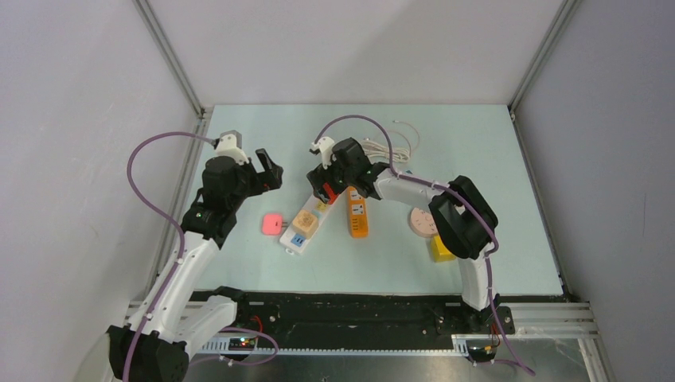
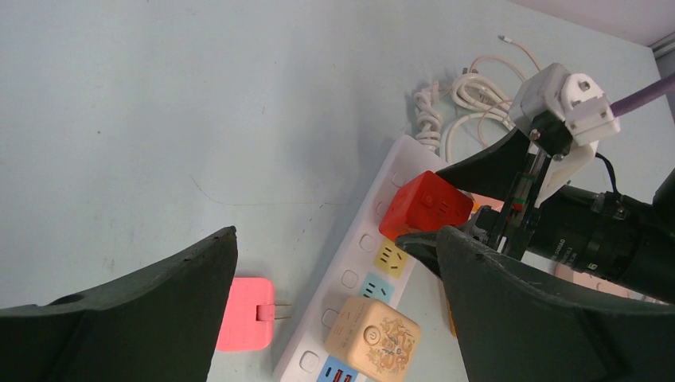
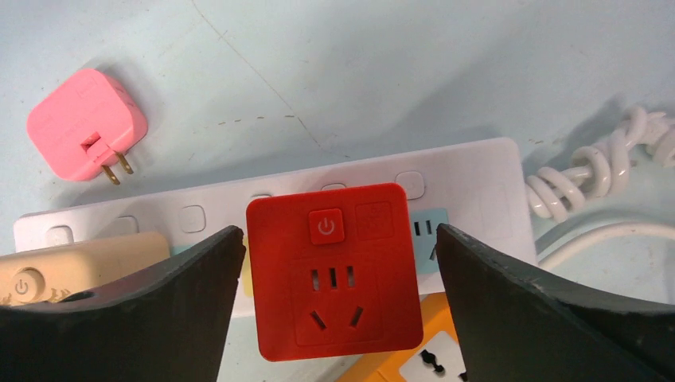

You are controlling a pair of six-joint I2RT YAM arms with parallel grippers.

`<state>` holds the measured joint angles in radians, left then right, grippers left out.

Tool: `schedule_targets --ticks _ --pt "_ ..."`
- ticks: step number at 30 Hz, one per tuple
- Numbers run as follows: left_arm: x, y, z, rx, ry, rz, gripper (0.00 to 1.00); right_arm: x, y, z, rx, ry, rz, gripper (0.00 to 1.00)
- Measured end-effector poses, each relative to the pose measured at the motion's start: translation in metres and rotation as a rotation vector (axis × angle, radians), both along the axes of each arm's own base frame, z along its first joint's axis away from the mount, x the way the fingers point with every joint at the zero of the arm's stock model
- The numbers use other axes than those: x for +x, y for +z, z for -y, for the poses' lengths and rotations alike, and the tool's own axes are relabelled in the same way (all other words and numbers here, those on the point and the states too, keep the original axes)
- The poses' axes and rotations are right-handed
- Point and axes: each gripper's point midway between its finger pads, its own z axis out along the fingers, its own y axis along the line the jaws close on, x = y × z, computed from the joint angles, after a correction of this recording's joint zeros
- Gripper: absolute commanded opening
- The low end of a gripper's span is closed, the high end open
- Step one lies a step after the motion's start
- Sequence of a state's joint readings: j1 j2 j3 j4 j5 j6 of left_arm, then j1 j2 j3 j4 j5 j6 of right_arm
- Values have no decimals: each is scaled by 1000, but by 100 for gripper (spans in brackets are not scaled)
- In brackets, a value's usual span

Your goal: Insert the plug

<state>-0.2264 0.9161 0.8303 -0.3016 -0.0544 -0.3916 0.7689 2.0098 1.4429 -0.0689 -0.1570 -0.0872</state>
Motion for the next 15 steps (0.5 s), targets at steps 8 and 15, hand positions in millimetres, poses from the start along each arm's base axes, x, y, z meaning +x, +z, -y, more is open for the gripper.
schedule_targets --ticks 8,15 --pt "0 1 0 0 1 3 98 2 14 -4 19 -12 -19 97" --pt "0 1 -1 1 3 4 98 -1 17 -1 -3 -1 -47 92"
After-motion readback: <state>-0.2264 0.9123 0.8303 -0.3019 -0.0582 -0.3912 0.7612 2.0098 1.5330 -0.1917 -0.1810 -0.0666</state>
